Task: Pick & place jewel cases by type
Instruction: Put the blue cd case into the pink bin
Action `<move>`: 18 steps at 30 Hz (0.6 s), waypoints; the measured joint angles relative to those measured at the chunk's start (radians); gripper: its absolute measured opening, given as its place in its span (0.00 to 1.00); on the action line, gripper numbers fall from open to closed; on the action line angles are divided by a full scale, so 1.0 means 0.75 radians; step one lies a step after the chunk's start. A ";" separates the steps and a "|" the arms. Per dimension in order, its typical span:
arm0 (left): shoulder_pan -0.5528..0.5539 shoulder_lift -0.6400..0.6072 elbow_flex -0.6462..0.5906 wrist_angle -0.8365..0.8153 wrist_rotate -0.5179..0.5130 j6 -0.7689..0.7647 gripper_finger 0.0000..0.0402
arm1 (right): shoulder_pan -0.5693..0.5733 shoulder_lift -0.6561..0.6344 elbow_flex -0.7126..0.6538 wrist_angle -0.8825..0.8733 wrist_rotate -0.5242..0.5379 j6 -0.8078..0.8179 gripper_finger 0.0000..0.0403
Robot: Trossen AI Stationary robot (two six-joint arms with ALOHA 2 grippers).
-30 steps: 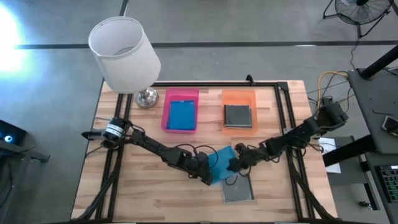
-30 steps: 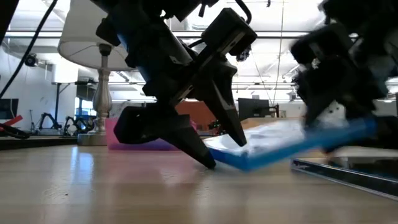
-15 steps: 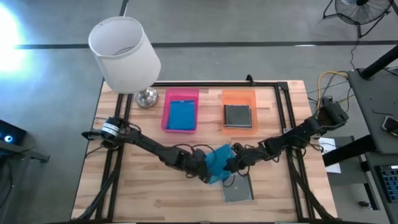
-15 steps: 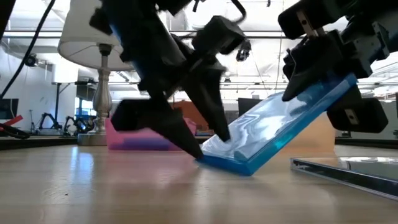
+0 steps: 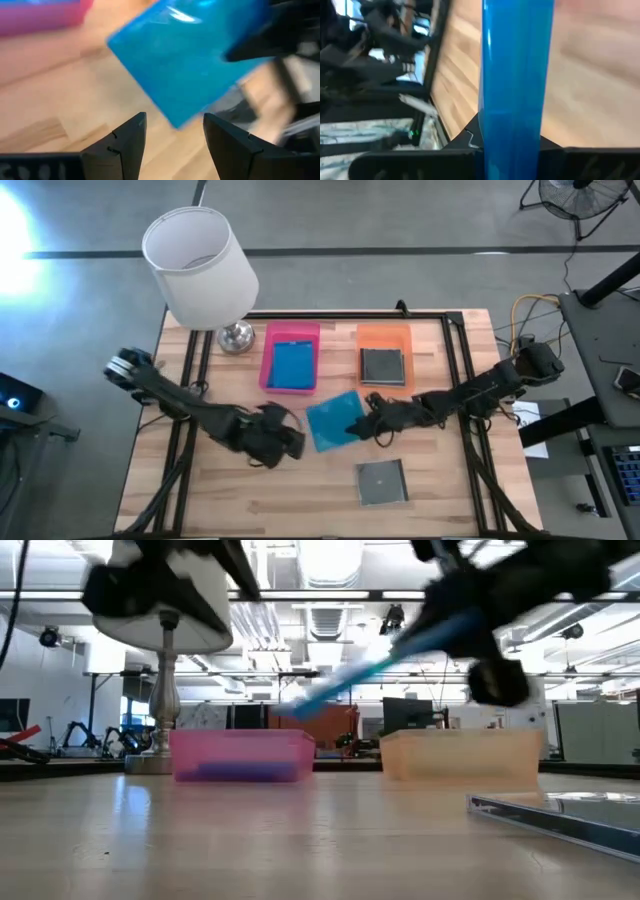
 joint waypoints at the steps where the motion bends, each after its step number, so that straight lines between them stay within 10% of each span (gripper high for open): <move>1: -0.015 -0.055 -0.011 -0.007 -0.041 -0.008 0.45 | -0.033 0.000 0.027 -0.009 0.000 -0.032 0.04; 8: -0.131 -0.360 -0.045 -0.146 -0.290 -0.003 0.45 | -0.339 0.065 0.262 -0.078 -0.142 -0.311 0.04; 18: -0.171 -0.552 -0.046 -0.212 -0.404 0.070 0.45 | -0.682 0.485 0.950 -0.884 -0.633 -1.202 0.04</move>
